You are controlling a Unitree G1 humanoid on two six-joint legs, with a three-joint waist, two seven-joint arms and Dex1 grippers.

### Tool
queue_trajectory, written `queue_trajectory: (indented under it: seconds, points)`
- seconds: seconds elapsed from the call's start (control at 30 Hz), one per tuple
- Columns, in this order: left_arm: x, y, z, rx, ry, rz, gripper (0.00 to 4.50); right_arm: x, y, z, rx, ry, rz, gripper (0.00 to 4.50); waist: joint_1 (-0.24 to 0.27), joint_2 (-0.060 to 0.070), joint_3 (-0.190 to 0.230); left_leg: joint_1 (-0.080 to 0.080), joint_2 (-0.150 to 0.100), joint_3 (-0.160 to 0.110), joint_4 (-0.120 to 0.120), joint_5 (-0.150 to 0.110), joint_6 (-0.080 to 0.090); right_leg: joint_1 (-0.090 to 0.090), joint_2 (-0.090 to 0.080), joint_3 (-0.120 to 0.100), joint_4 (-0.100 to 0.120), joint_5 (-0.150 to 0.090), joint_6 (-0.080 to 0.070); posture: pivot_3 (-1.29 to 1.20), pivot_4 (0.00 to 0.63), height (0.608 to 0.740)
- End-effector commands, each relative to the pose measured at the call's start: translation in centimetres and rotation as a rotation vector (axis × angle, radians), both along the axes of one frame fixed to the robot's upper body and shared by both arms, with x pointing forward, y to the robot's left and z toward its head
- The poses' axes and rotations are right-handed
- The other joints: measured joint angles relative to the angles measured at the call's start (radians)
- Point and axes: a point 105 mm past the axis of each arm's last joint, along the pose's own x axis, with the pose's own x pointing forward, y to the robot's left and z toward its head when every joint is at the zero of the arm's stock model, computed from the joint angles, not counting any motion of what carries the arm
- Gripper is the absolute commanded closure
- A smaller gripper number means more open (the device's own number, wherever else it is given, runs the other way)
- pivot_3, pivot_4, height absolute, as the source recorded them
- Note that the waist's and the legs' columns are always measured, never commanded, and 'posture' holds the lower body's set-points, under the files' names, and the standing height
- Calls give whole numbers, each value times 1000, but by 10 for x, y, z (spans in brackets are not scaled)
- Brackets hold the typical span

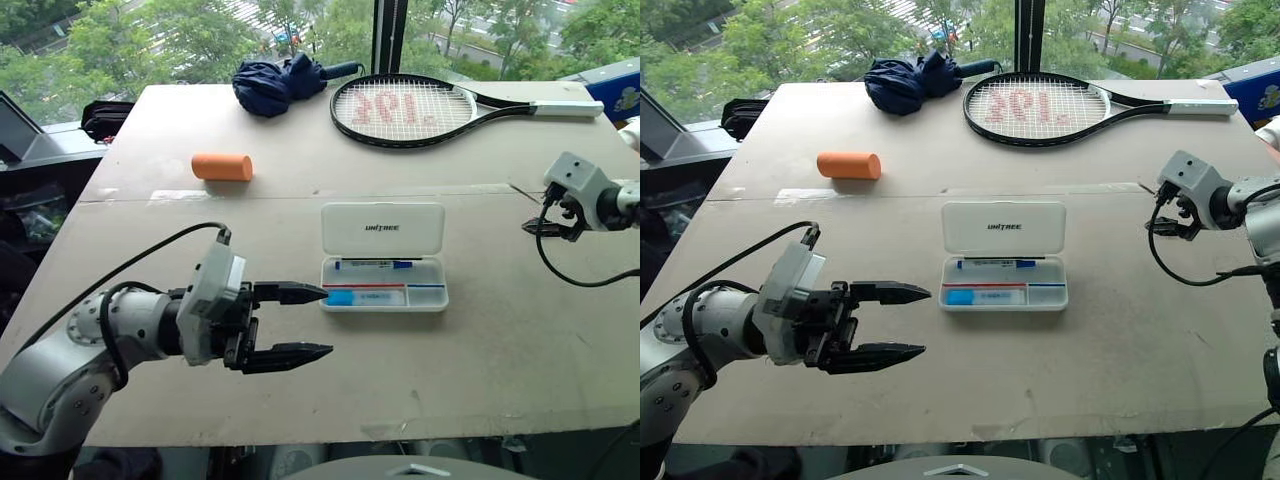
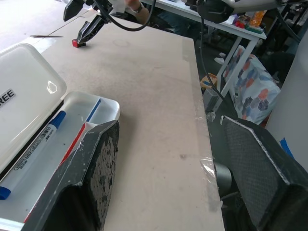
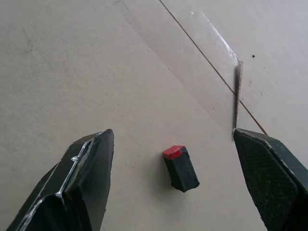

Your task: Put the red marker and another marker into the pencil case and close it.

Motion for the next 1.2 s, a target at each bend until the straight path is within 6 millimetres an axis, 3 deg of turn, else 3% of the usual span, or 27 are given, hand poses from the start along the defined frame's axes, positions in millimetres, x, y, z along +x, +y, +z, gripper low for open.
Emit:
queue_trajectory:
  seconds: [0.03,0.5,0.6,0.8,0.83,1.2]
  points:
    - [-7,-3,7,-12,-50,-5,1085,5,-12,2,-39,19,-18,557,4,0,0,0,0,0,0,0,0,0,0,0,0,0,0,0,150,732]
    - [-8,-3,8,-9,-55,15,1085,7,-27,-13,-37,86,-87,557,5,1,0,0,-2,0,1,2,-3,0,-2,0,0,0,0,0,150,732]
    - [-8,-3,8,-7,-53,12,1085,7,-27,-16,-34,101,-93,1356,5,1,0,0,-2,-1,1,2,-3,0,-2,0,1,0,0,0,150,732]
    - [-7,-4,10,-6,-50,9,1085,8,-26,-21,-20,124,-101,4255,5,1,0,0,-2,0,1,2,-3,0,-2,1,1,0,0,0,150,732]
    - [-7,-4,10,-7,-51,9,1085,9,-25,-20,-10,123,-101,4423,4,1,0,0,-2,-1,1,2,-3,0,-2,1,1,0,0,0,150,732]
    - [-4,-8,13,-11,-53,9,1085,11,-17,-4,46,92,-68,4423,3,1,0,0,-2,-1,1,2,-4,0,-2,1,1,0,0,0,150,732]
